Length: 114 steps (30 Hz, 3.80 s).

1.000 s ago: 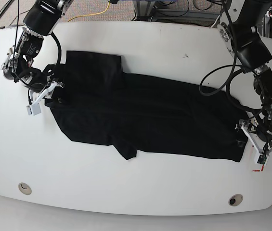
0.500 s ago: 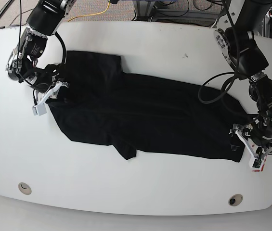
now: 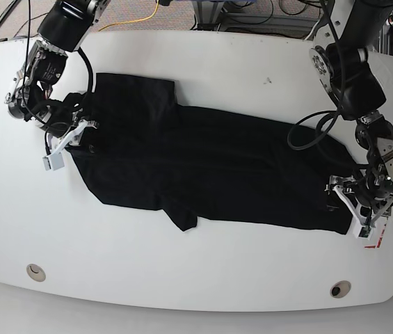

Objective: Layout the t-shirt on the table in an organized manner, then fold the t-shirt properly
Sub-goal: 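Shift the left gripper along the shirt's end and regrasp it, then lift the shirt with both grippers and drag it toward the right gripper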

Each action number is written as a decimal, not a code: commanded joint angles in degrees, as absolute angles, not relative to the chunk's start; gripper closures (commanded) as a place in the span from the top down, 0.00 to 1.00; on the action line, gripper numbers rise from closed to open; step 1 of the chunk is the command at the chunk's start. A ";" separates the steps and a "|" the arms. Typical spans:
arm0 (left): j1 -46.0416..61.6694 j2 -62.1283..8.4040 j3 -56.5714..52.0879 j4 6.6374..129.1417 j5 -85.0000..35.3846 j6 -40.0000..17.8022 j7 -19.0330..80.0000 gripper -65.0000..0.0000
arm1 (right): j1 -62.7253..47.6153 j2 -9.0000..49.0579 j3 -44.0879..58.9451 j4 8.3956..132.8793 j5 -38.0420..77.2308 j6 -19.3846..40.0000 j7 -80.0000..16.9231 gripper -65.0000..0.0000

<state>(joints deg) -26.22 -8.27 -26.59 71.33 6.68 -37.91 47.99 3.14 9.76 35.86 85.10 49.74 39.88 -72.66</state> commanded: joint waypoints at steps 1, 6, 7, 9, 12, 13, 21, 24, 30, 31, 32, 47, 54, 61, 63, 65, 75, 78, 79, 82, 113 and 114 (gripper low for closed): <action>-28.88 -9.01 -26.51 70.29 5.93 -37.49 46.64 0.81 | 4.09 10.59 36.00 86.37 51.21 40.00 -71.96 0.00; -30.29 -9.01 -28.35 67.74 5.93 -37.41 46.64 0.81 | 4.09 10.59 36.00 86.37 51.21 40.00 -71.96 0.00; -30.73 -9.01 -29.05 67.03 5.93 -37.41 46.55 0.81 | 4.09 10.59 35.74 86.37 51.21 40.00 -71.96 0.00; -31.60 -9.01 -30.02 65.36 5.93 -37.32 45.67 0.81 | 4.09 10.59 35.21 86.37 51.21 40.00 -71.96 0.00; -32.66 -9.01 -30.29 62.02 6.20 -35.74 43.03 0.81 | 4.00 10.59 34.86 86.37 51.21 40.00 -71.96 0.00; -32.75 -9.10 -30.29 61.23 6.20 -34.77 42.42 0.81 | 4.00 10.59 34.77 86.37 51.21 40.00 -71.96 0.00; -34.68 -11.47 -28.79 52.79 5.93 -32.66 40.31 0.81 | 3.91 10.59 34.51 86.46 51.21 40.00 -71.96 0.00; -34.51 -11.47 -28.00 52.00 5.93 -32.66 40.31 0.81 | 3.82 10.59 34.51 86.46 51.21 40.00 -71.96 0.00; -34.24 -11.47 -27.74 52.00 5.93 -32.66 40.31 0.81 | 3.82 10.59 34.51 86.46 51.21 40.00 -71.96 0.00; -34.24 -11.30 -27.74 52.00 5.93 -32.66 40.48 0.81 | 3.91 10.59 34.51 86.46 51.21 40.00 -71.96 0.00; -34.15 -11.30 -27.74 52.00 5.93 -32.66 40.48 0.81 | 3.91 10.59 34.51 86.46 51.21 40.00 -71.96 0.00; -30.81 -11.38 -22.29 52.09 5.93 -32.66 40.13 0.75 | 3.91 10.59 34.59 86.46 51.21 40.00 -71.78 0.00; -30.81 -11.21 -22.29 52.09 5.93 -32.66 40.13 0.42 | 3.91 10.51 34.59 86.46 51.21 40.00 -71.78 0.00; -30.90 -11.30 -22.29 52.09 5.93 -32.57 40.04 0.08 | 4.00 10.51 34.77 86.46 51.21 40.00 -71.78 0.00; -30.90 -11.38 -22.29 52.18 5.93 -32.57 40.04 0.00 | 4.00 10.51 34.77 86.46 51.21 40.00 -71.78 0.00; -30.90 -11.38 -22.29 52.26 6.02 -32.57 40.13 0.00 | 4.09 10.51 34.77 86.46 51.21 40.00 -71.78 0.00; -29.67 -11.38 -22.55 63.08 6.02 -32.66 42.77 0.01 | 4.18 10.51 34.86 86.46 51.82 40.00 -71.87 0.00; -28.44 -11.38 -22.64 68.44 5.85 -33.98 45.85 0.01 | 4.00 10.95 35.12 86.46 54.73 40.00 -71.87 0.00; -28.35 -11.30 -22.64 70.11 5.85 -35.03 46.64 0.01 | 4.00 10.95 35.56 86.55 55.78 40.00 -72.04 0.00; -28.18 -11.12 -22.64 75.38 5.93 -39.34 49.19 0.01 | 3.82 11.12 37.05 86.55 58.51 40.00 -72.22 0.00; -10.15 -6.73 -22.37 108.18 5.85 -40.00 61.23 0.00 | -1.27 17.98 42.07 87.25 67.21 40.00 -74.33 0.00; -10.51 -6.55 -22.37 108.88 5.85 -40.00 61.23 0.00 | 0.48 19.47 42.15 87.25 67.03 40.00 -74.33 0.00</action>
